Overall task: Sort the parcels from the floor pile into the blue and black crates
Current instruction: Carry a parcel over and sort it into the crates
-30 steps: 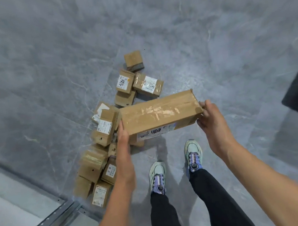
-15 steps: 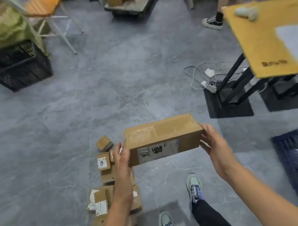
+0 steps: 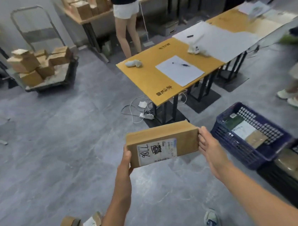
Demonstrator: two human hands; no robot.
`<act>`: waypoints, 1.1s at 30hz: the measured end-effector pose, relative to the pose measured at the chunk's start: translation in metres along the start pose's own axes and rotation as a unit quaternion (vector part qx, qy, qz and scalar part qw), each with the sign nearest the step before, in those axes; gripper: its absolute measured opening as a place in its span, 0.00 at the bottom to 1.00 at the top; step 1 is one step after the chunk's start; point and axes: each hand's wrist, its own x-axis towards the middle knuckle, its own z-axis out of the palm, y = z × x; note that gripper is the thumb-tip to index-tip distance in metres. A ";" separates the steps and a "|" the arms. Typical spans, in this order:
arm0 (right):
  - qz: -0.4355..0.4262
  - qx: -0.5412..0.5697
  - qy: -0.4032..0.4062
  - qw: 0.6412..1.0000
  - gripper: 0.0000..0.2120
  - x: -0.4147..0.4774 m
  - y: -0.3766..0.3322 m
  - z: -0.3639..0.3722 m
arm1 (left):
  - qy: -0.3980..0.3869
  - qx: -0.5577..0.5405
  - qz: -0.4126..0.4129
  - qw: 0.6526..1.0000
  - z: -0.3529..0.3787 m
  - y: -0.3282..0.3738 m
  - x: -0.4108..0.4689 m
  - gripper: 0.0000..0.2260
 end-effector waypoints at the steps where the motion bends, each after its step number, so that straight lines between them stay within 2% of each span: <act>1: -0.002 0.007 0.009 1.000 0.15 0.005 -0.008 -0.017 | -0.012 0.009 -0.005 1.000 0.018 0.006 0.007 0.25; 5: -0.009 0.044 0.045 0.998 0.12 0.025 -0.035 -0.093 | -0.045 0.035 -0.024 0.998 0.095 0.023 0.036 0.30; 9: -0.013 0.065 0.067 0.996 0.16 0.035 -0.056 -0.164 | -0.077 0.052 -0.015 0.996 0.176 0.038 0.054 0.30; 13: -0.013 0.104 0.111 0.988 0.13 0.046 -0.059 -0.225 | -0.102 0.070 -0.017 0.992 0.245 0.051 0.072 0.34; 16: 0.001 0.128 0.156 0.979 0.13 0.053 -0.053 -0.265 | -0.136 0.097 -0.007 0.986 0.295 0.060 0.095 0.22; 17: 0.003 0.137 0.167 0.976 0.15 0.057 -0.049 -0.277 | -0.151 0.104 0.001 0.983 0.310 0.063 0.105 0.24; 19: 0.015 0.167 0.193 0.967 0.17 0.068 -0.043 -0.300 | -0.176 0.129 -0.004 0.976 0.342 0.071 0.127 0.36; 20: 0.022 0.183 0.203 0.962 0.17 0.073 -0.041 -0.310 | -0.189 0.148 -0.006 0.971 0.359 0.074 0.142 0.36; 23: 0.050 0.229 0.240 0.942 0.14 0.095 -0.031 -0.337 | -0.263 0.224 0.012 0.938 0.413 0.075 0.198 0.19; 25: 0.072 0.262 0.262 0.926 0.12 0.113 -0.023 -0.353 | -0.294 0.258 0.033 0.920 0.452 0.073 0.236 0.18; 27: 0.088 0.299 0.284 0.907 0.12 0.133 -0.020 -0.365 | -0.320 0.257 0.054 0.910 0.494 0.076 0.267 0.12; 28: 0.098 0.323 0.297 0.893 0.11 0.143 -0.019 -0.369 | -0.333 0.269 0.066 0.901 0.514 0.078 0.282 0.12; 31: 0.127 0.393 0.339 0.845 0.10 0.174 -0.016 -0.382 | -0.396 0.323 0.104 0.853 0.577 0.083 0.323 0.25; 33: 0.149 0.439 0.361 0.809 0.09 0.190 -0.010 -0.392 | -0.437 0.357 0.118 0.817 0.619 0.081 0.347 0.22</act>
